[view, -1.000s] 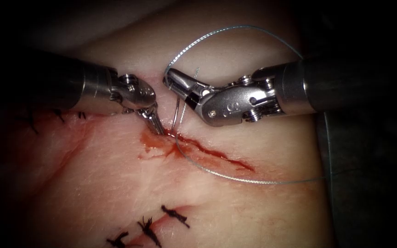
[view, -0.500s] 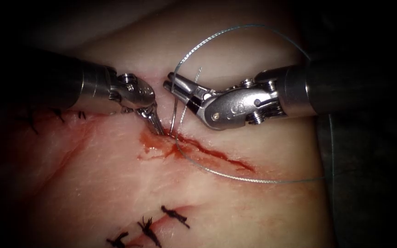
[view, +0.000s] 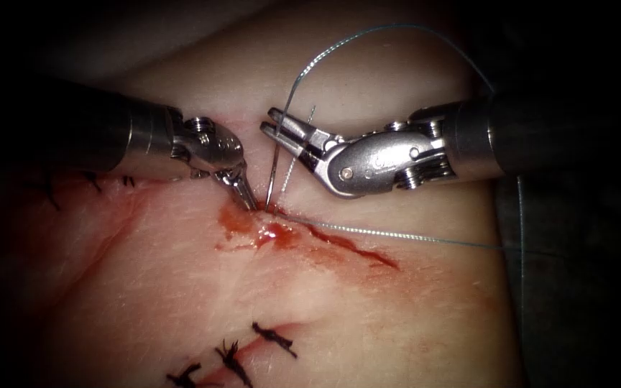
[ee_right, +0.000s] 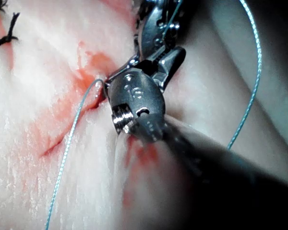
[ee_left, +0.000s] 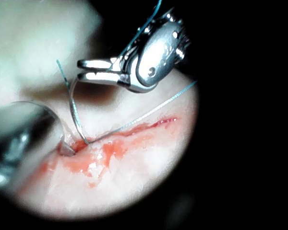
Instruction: Wound Closure
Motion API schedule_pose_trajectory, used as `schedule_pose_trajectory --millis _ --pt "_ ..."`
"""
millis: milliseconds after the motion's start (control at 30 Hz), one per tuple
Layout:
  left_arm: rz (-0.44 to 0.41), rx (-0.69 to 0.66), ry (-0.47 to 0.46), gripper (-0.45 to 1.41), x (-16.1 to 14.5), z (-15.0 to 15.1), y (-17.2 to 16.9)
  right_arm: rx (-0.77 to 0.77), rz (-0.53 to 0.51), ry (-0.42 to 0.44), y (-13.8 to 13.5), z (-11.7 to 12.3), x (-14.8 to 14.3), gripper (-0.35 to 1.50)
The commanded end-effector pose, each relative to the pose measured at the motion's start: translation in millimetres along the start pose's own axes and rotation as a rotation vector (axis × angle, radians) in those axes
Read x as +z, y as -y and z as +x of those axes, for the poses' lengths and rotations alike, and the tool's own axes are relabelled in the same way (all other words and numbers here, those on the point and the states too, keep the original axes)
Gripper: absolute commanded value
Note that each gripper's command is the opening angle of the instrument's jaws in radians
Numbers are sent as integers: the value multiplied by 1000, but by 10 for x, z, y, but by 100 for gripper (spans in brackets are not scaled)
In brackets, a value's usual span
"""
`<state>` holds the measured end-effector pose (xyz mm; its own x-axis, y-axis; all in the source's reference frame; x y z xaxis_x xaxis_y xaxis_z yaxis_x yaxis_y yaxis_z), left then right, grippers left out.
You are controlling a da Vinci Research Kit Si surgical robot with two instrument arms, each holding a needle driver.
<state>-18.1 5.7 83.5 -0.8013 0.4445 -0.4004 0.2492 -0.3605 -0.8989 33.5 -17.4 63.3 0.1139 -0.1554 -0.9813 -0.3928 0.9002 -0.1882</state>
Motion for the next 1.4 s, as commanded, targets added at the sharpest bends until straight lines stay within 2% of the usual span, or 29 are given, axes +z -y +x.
schedule_pose_trajectory --millis 33,67,200,233,467,1400 --pt "-1 0 0 -16 5 1 5 13 6 9 6 -3 6 -35" --pt "1 0 -2 -15 5 1 5 33 3 44 7 -4 4 -35" --pt "3 0 -5 -13 6 1 5 47 -31 71 7 -6 3 -35" --pt "4 0 -7 -13 6 1 4 68 -66 88 6 -8 2 -35" --pt "4 0 -7 -13 6 1 4 169 -143 139 2 -18 -4 -35" --pt "4 0 -6 -15 7 1 2 351 -335 197 -1 -13 -5 -35"
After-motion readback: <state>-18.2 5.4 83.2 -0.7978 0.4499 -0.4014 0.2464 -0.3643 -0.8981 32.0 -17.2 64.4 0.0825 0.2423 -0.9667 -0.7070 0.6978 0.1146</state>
